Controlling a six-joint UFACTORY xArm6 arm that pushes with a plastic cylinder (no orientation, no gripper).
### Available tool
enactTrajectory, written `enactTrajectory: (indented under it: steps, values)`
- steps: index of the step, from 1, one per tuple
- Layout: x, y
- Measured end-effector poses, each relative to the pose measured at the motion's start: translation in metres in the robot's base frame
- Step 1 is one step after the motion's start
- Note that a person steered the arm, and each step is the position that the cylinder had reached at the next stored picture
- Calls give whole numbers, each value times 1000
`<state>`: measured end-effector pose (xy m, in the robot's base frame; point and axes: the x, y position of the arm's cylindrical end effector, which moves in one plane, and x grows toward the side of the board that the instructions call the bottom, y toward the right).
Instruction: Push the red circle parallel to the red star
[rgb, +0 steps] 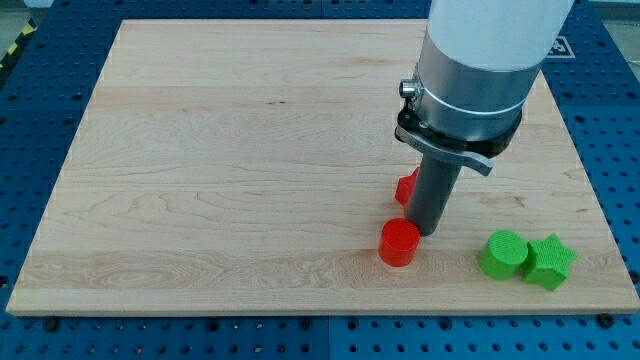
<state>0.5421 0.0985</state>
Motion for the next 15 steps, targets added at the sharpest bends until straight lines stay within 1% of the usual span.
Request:
enactTrajectory:
  steps: [2, 3, 4, 5, 6, 7, 8, 10, 11, 12, 13, 15]
  values:
    - [4, 7]
    - [17, 23]
    - [29, 23]
    - [30, -17]
    - [29, -72]
    - [30, -91]
    - [30, -121]
    - [30, -204]
    - [30, -220]
    - [28, -218]
    - [12, -212]
    - [15, -173]
